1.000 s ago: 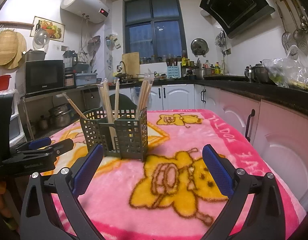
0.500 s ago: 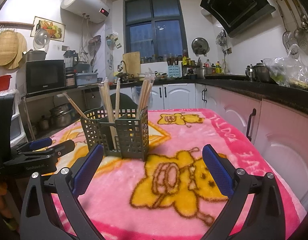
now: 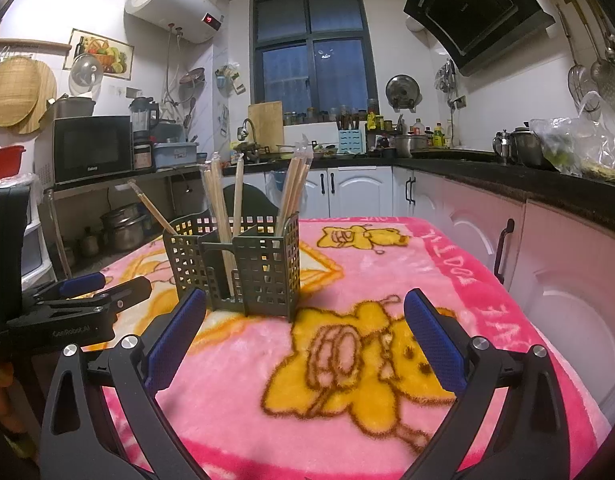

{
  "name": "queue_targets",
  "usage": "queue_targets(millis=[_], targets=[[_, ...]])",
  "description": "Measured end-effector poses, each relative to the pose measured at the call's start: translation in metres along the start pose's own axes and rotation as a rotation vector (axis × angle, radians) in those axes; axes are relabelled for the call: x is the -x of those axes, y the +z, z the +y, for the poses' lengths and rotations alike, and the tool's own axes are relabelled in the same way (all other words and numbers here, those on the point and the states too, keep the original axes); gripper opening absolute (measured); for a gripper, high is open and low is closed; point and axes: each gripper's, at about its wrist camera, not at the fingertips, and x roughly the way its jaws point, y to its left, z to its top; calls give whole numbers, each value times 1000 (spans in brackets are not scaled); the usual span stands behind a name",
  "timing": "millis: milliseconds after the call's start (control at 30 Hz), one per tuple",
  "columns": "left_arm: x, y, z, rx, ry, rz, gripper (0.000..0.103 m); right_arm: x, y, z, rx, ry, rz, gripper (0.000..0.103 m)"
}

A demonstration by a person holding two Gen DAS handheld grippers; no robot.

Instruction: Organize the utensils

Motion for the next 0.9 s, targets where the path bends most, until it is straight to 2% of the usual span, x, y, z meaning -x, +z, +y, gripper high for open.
queue_targets(millis=[467, 633, 800, 900], targets=[[-2, -2, 6, 24, -8, 12, 92, 0, 1, 1, 3, -8, 9, 96], [-4, -1, 4, 7, 27, 29, 92, 4, 2, 2, 9, -18, -2, 96], [-6, -1, 4, 9, 22, 51, 92, 3, 4, -1, -2, -23, 0, 96], [-5, 4, 11, 46, -10, 82, 92, 2, 6, -3, -11, -22, 5, 96]])
